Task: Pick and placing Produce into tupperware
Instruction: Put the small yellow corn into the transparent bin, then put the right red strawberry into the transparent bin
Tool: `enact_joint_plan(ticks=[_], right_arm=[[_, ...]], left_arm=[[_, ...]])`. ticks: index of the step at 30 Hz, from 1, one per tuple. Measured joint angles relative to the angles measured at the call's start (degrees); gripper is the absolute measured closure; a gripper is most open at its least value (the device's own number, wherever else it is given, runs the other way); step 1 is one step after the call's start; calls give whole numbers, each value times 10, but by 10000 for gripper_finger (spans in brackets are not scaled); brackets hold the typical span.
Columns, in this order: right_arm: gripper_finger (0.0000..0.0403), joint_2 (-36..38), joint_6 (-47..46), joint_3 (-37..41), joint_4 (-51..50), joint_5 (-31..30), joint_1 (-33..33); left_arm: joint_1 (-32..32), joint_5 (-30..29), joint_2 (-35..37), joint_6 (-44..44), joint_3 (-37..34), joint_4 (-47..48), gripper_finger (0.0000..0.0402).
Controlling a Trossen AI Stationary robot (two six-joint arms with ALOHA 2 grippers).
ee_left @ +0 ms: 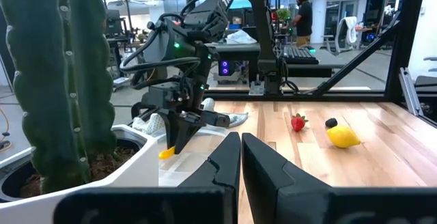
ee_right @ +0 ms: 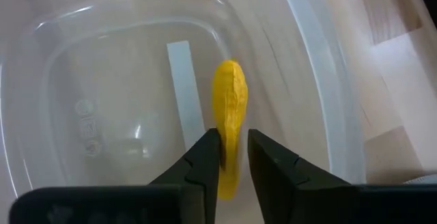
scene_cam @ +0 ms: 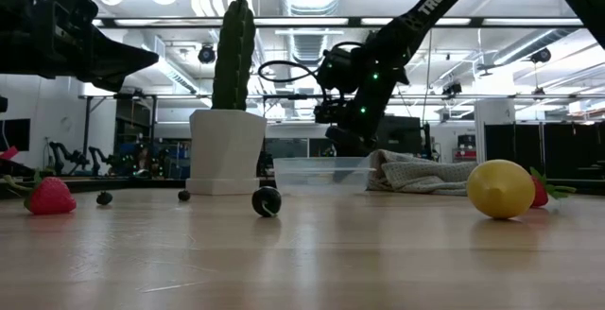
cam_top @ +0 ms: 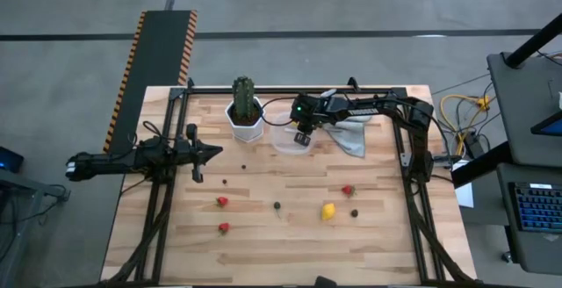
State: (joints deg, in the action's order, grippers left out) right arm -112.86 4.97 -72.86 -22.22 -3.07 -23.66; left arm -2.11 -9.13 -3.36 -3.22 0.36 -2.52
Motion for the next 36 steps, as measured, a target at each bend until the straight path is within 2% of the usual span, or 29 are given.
enact_joint_plan(ticks=[15, 19, 25, 31, 33, 36], right_arm=[[274, 2, 11, 0, -2, -1, 0], [260, 25, 4, -18, -39, 1, 0], [261, 131, -33, -32, -122, 32, 20], [270, 292, -58, 11, -128, 45, 99], [270, 345, -72, 25, -129, 33, 136], [269, 423, -92, 46, -139, -20, 202]], left_arm=[[0, 0, 0, 0, 0, 0, 402], [0, 0, 0, 0, 0, 0, 402], [0, 0, 0, 0, 0, 0, 402], [0, -1, 0, 0, 0, 0, 402], [0, -2, 0, 0, 0, 0, 402], [0, -2, 1, 0, 0, 0, 402]])
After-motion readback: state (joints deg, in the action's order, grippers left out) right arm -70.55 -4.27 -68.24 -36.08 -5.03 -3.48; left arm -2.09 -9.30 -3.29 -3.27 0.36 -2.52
